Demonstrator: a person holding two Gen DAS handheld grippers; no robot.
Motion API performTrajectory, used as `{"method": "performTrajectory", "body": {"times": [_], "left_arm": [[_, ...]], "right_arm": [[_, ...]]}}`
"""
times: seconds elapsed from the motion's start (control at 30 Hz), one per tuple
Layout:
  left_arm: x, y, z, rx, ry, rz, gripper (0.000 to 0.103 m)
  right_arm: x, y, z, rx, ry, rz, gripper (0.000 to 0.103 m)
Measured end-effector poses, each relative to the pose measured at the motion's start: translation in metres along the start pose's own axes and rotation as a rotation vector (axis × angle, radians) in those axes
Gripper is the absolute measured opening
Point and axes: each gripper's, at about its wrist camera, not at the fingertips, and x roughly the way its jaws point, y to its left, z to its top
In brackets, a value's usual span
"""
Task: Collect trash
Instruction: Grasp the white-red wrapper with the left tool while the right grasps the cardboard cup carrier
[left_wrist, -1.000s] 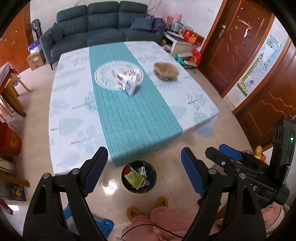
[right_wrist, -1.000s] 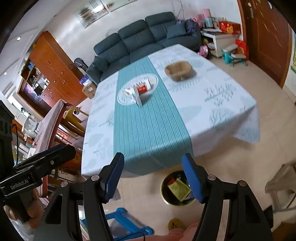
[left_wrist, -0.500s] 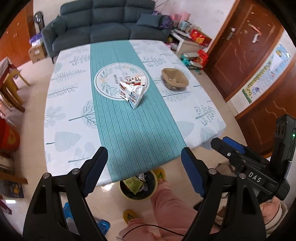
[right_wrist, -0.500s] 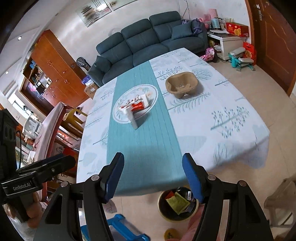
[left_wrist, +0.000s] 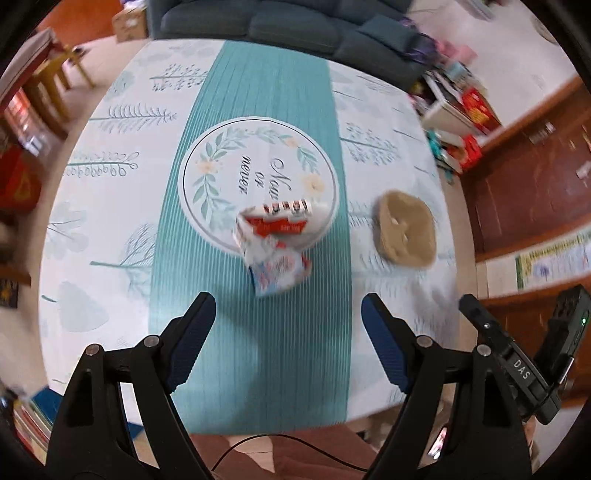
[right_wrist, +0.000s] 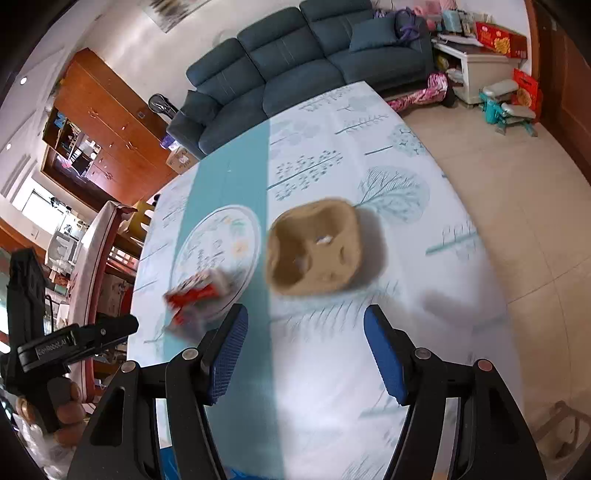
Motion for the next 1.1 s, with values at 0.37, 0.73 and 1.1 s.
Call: {"method": "performTrajectory", "body": {"times": [0.37, 0.73, 1.1], "left_arm": [[0.073, 0.010, 0.037, -0.177, 0.102, 0.092, 0.062], [0.106, 0.020, 0.028, -0.218, 0.173, 0.160, 0.017], [0.078, 0.016, 0.009, -0.176, 0.116, 0.172, 0.009]], "right_arm": [[0.074, -0.024, 0.055, -0.004, 0.106, 0.007, 0.066], [0.103, -0.023, 0.049, -0.037, 0.164, 0.007, 0.038], [0.077, -0.007, 0.026, -0.056, 0.129, 0.055, 0.012]]}}
